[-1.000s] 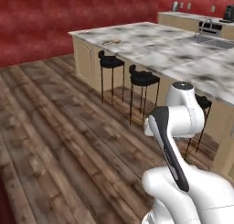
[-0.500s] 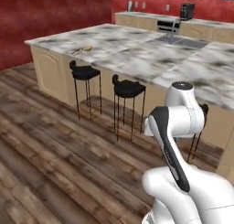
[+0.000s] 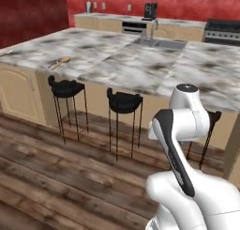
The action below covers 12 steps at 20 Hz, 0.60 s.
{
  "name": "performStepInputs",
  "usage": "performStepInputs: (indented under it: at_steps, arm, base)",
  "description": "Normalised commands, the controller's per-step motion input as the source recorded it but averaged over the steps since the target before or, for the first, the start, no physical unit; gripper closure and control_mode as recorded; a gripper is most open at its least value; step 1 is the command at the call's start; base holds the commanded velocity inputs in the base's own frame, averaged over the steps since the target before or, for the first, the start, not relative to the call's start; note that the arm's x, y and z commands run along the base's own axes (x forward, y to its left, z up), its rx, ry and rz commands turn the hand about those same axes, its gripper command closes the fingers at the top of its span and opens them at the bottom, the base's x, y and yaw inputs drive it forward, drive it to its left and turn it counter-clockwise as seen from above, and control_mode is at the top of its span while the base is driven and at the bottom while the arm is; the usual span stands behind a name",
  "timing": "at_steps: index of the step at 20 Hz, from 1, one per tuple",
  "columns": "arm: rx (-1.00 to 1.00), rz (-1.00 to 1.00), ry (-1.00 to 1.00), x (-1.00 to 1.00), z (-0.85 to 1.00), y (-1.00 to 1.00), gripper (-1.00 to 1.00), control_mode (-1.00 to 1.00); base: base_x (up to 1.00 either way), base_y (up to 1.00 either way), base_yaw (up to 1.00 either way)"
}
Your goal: Pick up the metallic utensils from the counter and place them in the open drawer. Make sure not to pick up any wooden utensils.
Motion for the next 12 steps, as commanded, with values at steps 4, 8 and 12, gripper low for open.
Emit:
performStepInputs:
  at_steps: [4, 8, 12]
  arm:
    - [0.00, 0.00, 0.00, 0.00, 0.00, 0.00, -1.00, 1.00]
    - [0.00, 0.00, 0.00, 0.00, 0.00, 0.00, -1.00, 1.00]
    - [0.00, 0.00, 0.00, 0.00, 0.00, 0.00, -1.00, 1.00]
  base:
    - [1.00, 1.00, -0.31]
    - [1.00, 1.00, -0.11]
    - [1.00, 1.00, 0.00]
